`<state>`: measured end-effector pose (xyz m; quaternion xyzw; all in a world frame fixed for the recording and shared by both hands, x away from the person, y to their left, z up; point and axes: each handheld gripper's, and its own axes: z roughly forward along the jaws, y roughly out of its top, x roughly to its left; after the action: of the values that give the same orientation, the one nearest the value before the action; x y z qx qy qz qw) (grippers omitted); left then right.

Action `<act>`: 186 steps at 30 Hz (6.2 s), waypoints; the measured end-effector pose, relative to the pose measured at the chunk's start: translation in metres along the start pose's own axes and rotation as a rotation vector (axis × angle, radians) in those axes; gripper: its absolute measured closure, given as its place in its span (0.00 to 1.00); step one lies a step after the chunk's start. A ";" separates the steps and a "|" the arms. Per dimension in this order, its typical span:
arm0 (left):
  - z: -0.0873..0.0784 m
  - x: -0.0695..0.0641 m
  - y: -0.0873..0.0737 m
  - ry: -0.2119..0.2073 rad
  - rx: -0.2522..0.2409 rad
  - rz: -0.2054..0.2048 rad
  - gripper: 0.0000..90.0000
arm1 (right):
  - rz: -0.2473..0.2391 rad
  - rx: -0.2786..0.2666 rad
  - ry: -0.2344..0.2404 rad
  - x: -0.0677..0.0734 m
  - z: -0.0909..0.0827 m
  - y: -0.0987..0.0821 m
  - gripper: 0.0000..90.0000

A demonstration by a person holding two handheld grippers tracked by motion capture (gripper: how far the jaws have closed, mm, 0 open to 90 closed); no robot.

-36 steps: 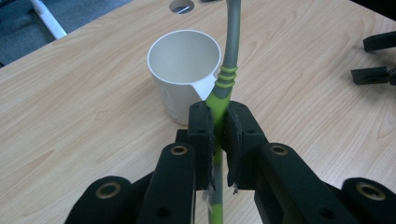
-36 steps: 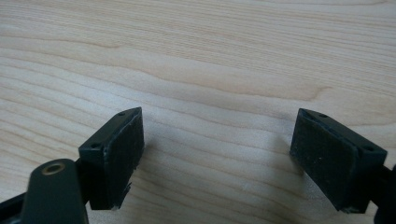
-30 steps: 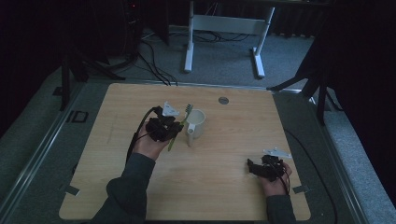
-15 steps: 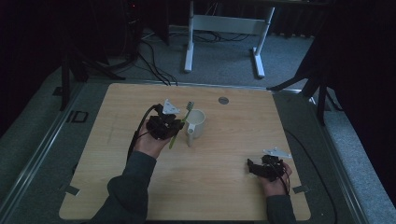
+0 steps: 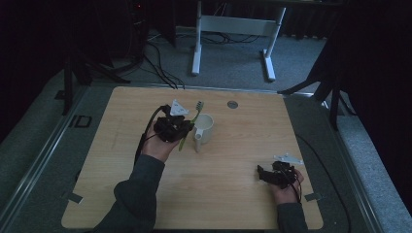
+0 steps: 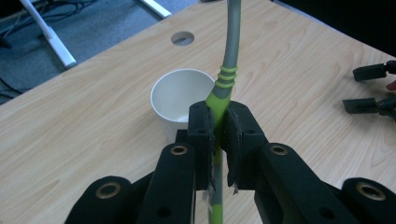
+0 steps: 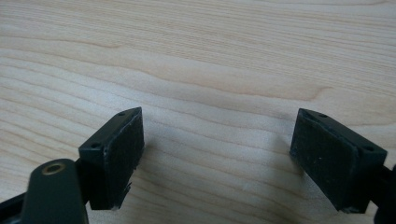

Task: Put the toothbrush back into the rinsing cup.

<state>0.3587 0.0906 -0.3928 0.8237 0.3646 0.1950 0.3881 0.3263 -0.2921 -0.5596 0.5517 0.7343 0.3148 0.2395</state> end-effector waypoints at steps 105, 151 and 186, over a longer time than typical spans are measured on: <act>0.016 -0.002 0.007 -0.015 -0.266 -0.001 0.90 | 0.000 0.001 0.002 0.000 0.000 0.000 0.19; 0.034 -0.002 0.002 -0.021 -0.303 0.015 0.90 | -0.007 0.001 0.005 0.000 0.001 0.001 0.19; 0.045 -0.003 -0.002 -0.014 -0.295 0.020 0.90 | -0.008 0.001 0.006 0.001 0.001 0.001 0.19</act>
<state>0.3831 0.0672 -0.4226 0.7625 0.3210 0.2444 0.5057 0.3271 -0.2913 -0.5596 0.5480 0.7373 0.3151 0.2382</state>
